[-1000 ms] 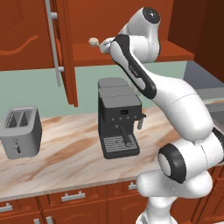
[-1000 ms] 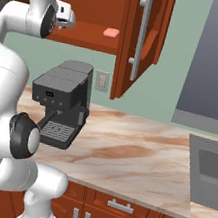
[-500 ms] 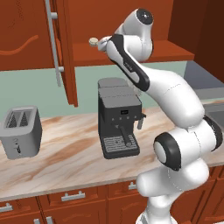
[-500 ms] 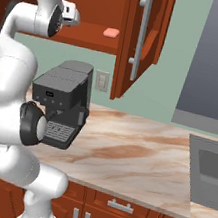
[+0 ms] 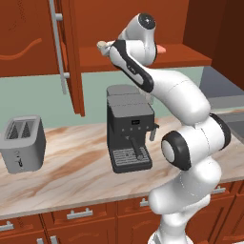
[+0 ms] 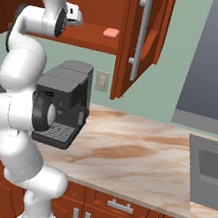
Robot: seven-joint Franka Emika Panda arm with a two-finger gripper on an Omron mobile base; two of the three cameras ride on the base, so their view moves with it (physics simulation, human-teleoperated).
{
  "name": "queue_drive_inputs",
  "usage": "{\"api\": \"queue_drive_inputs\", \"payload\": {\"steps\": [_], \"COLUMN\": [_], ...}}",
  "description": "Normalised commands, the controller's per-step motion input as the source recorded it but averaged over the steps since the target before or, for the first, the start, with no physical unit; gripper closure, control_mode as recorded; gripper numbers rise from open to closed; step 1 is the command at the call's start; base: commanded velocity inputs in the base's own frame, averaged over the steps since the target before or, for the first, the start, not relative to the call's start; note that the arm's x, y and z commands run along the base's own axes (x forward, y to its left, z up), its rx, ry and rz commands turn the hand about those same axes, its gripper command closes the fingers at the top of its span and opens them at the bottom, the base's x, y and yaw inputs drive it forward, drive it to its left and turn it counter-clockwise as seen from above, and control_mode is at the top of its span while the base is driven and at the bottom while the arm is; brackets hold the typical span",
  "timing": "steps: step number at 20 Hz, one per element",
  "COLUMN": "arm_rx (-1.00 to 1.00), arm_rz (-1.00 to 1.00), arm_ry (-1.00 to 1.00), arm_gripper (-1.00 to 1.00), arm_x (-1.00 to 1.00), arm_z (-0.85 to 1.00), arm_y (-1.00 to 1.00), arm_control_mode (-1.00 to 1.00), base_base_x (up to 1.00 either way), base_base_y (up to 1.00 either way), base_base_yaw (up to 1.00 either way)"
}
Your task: Locate and retrieve the dish brush and bar soap from the cabinet. Place them next to the sink.
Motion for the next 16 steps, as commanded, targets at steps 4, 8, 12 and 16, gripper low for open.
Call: {"api": "queue_drive_inputs", "payload": {"steps": [4, 8, 12, 16], "arm_rx": [-0.06, -0.05, 0.00, 0.00], "arm_rz": [-0.01, -0.01, 0.00, 0.03], "arm_ry": [0.02, 0.06, 0.03, 0.05], "arm_gripper": [-1.00, -1.00, -1.00, -1.00], "arm_x": [0.23, 0.05, 0.31, 0.53], "arm_z": [-0.03, -0.14, -0.19, -0.11], "arm_y": [0.25, 0.01, -0.03, -0.10], "arm_control_mode": [-1.00, -1.00, -1.00, -1.00], "base_base_x": [0.00, 0.00, 0.00, 0.00], "base_base_y": [0.00, 0.00, 0.00, 0.00], "base_base_yaw": [0.00, 0.00, 0.00, 0.00]}}
